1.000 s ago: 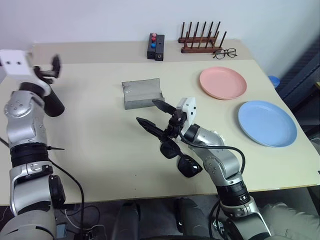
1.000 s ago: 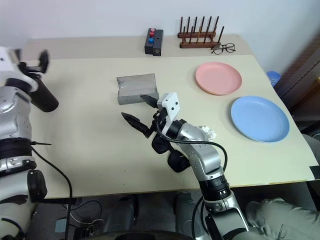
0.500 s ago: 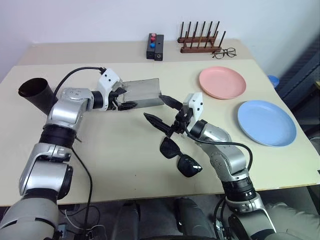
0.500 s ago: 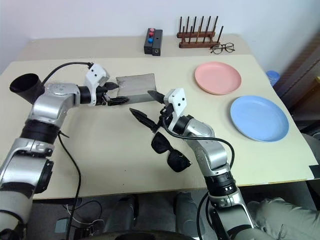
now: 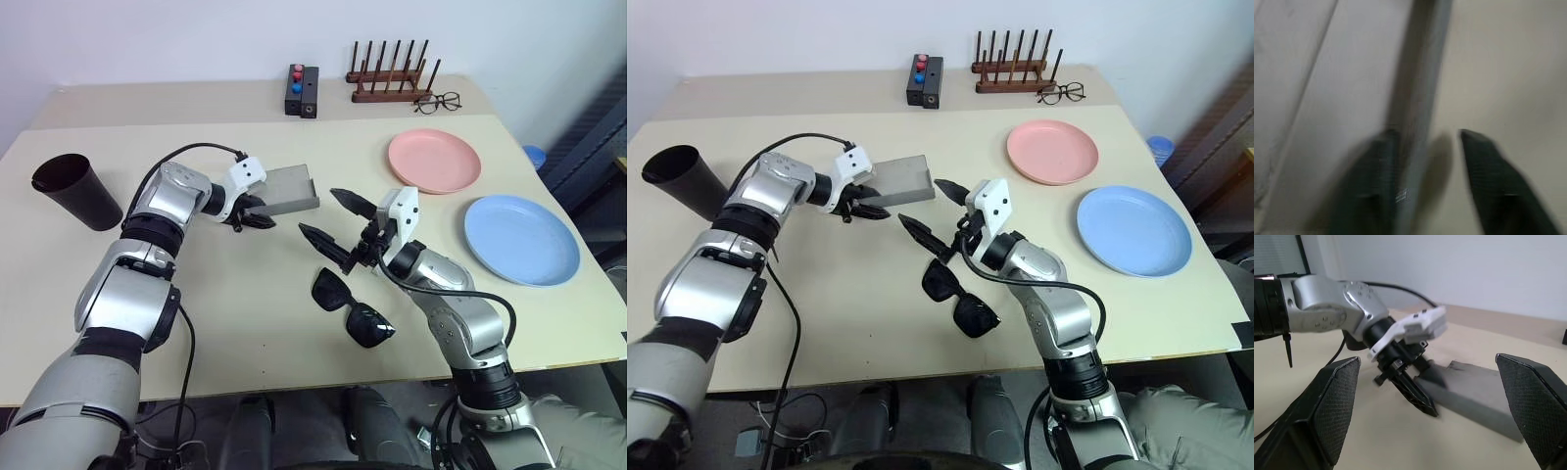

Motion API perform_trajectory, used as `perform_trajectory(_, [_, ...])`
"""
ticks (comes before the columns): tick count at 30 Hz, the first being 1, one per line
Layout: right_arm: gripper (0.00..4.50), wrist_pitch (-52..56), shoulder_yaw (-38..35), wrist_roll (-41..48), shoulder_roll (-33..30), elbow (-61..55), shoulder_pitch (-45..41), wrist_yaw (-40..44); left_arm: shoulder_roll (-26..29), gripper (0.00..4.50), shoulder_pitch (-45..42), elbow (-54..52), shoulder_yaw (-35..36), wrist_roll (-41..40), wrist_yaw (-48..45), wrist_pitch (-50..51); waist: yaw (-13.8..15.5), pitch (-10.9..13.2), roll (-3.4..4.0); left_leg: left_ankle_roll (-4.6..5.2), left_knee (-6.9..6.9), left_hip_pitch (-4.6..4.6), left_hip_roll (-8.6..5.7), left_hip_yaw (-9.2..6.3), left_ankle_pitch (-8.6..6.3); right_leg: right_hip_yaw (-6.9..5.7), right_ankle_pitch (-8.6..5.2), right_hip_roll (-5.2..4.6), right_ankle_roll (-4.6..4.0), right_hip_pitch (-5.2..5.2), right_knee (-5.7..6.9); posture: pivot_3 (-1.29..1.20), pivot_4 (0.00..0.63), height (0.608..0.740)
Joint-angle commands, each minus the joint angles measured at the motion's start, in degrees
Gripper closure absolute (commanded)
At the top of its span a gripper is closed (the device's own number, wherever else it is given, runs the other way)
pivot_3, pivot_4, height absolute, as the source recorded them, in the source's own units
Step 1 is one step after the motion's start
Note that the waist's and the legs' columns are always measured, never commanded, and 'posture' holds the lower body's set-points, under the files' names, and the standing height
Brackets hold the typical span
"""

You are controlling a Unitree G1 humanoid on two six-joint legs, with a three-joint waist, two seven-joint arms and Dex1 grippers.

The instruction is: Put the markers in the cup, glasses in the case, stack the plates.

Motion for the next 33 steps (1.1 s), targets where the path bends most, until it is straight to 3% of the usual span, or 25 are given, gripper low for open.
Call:
perform_trajectory(1, [0.0,0.0,-0.4,0.9,-0.3,-2.5,-0.2,-0.1,0.6,4.35,-0.8,0.0,2.0,0.3,-0.4,-1.6,0.0,0.0,0.0,0.0,0.01,-0.01,0.0,0.0,0.0,0.0,0.0,0.0,0.0,0.0,0.0,0.0,0.15,0.74])
perform_trajectory(10, [0.0,0.4,-0.1,1.1,-0.6,-1.7,-1.3,1.0,5.1,4.44,5.1,-10.5,6.2,-3.7,-9.5,-3.9,-0.1,0.0,0.01,0.0,-0.01,0.0,0.01,-0.01,0.0,0.0,0.0,0.0,0.0,0.0,0.02,0.0,0.15,0.74])
perform_trajectory(16, [0.0,0.4,-0.2,1.2,-0.7,-1.0,-1.7,1.7,15.8,4.44,19.1,-37.7,6.4,-9.8,-23.4,7.1,-0.3,0.0,0.05,0.0,-0.04,0.01,0.04,-0.01,0.0,0.01,0.0,0.0,-0.01,-0.01,0.06,0.0,0.15,0.74])
perform_trajectory(23, [0.0,0.3,-0.1,1.2,-1.0,-0.2,-2.0,2.4,24.5,4.44,33.5,-61.5,5.9,-8.6,-20.1,16.5,0.1,0.0,0.06,0.0,0.12,0.03,0.05,0.0,0.0,0.02,-0.02,0.0,-0.05,0.07,0.08,0.0,0.15,0.74])
perform_trajectory(33, [0.0,0.0,0.4,1.0,-0.3,1.1,-2.7,3.0,26.3,4.44,39.0,-67.6,6.4,-11.3,-16.4,21.3,0.1,0.0,0.07,0.04,0.34,0.02,0.05,-0.01,-0.02,0.03,-0.1,0.0,-0.2,0.12,0.14,0.0,0.15,0.74])
